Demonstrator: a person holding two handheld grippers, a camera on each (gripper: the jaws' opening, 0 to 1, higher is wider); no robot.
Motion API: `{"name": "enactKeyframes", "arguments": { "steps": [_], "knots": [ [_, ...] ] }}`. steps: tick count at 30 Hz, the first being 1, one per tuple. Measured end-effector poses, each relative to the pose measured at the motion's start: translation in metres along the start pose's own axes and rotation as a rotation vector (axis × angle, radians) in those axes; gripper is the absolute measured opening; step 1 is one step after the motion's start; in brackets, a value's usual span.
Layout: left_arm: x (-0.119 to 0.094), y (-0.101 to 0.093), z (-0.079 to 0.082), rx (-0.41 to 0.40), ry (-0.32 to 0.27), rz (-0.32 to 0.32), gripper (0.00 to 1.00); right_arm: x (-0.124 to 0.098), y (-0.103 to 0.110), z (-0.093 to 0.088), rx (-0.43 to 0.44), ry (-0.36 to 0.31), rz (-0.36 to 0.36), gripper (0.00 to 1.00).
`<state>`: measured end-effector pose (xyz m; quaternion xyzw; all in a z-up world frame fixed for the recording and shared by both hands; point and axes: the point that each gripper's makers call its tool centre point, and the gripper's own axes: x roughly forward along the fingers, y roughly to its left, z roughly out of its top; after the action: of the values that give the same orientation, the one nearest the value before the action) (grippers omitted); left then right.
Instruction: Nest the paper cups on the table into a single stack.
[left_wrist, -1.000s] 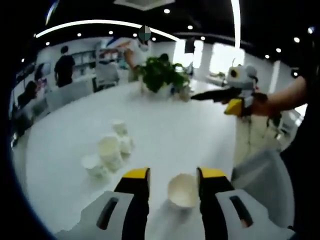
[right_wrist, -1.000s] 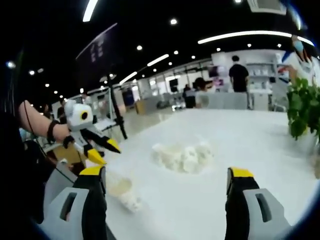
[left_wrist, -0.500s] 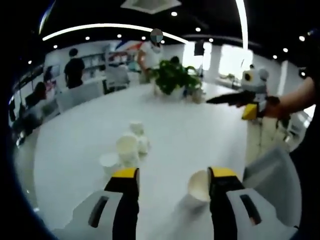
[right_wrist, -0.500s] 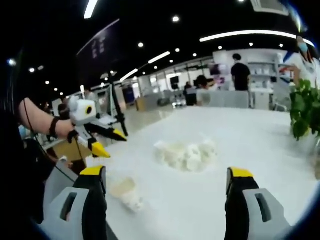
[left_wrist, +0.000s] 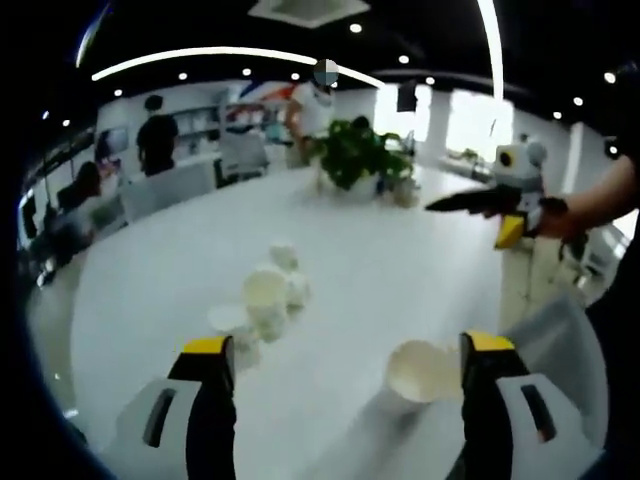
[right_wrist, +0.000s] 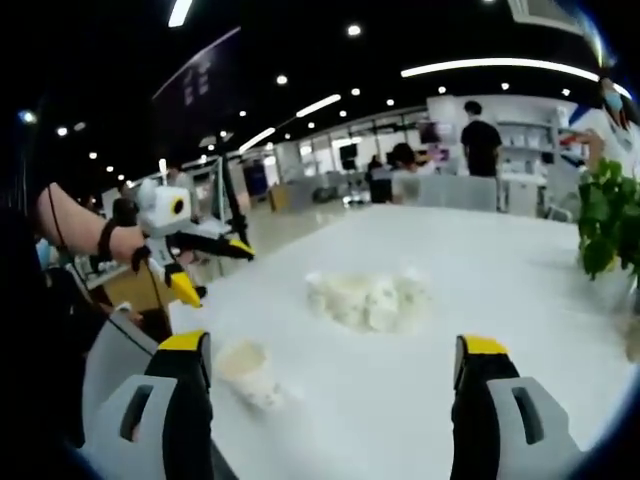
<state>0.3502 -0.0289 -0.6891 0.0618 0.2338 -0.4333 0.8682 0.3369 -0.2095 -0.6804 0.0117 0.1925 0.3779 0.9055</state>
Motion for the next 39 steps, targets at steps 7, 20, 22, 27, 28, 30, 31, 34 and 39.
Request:
{"name": "enactKeyframes", "arguments": {
  "steps": [7, 20, 22, 27, 28, 30, 31, 34, 39],
  "knots": [
    [-0.001, 0.004, -0.002, -0.006, 0.006, 0.007, 0.98, 0.000, 0.000, -0.001, 0.002, 0.000, 0.000, 1.00],
    [0.004, 0.008, -0.001, -0.006, 0.017, -0.002, 0.97, 0.002, -0.002, -0.003, 0.016, -0.005, -0.009, 1.00],
    [0.006, 0.010, -0.001, 0.002, 0.022, -0.004, 0.97, 0.002, -0.001, -0.004, 0.024, -0.008, -0.010, 1.00],
    [0.012, 0.017, 0.003, 0.014, 0.035, -0.015, 0.96, 0.003, -0.002, -0.009, 0.044, -0.009, -0.019, 1.00],
    [0.013, 0.019, 0.004, 0.017, 0.036, -0.016, 0.95, 0.003, -0.002, -0.009, 0.045, -0.008, -0.019, 1.00],
    [0.017, 0.023, 0.005, 0.024, 0.046, -0.021, 0.94, 0.006, -0.001, -0.013, 0.046, 0.000, -0.015, 1.00],
    [0.019, 0.025, 0.005, 0.026, 0.048, -0.023, 0.94, 0.007, -0.001, -0.015, 0.044, 0.004, -0.015, 1.00],
    [0.024, 0.031, 0.006, 0.032, 0.062, -0.024, 0.94, 0.009, -0.004, -0.014, 0.051, -0.001, -0.016, 1.00],
    [0.034, 0.033, 0.007, 0.035, 0.082, -0.038, 0.92, 0.015, -0.011, -0.014, 0.062, -0.010, -0.022, 1.00]
  ]
}}
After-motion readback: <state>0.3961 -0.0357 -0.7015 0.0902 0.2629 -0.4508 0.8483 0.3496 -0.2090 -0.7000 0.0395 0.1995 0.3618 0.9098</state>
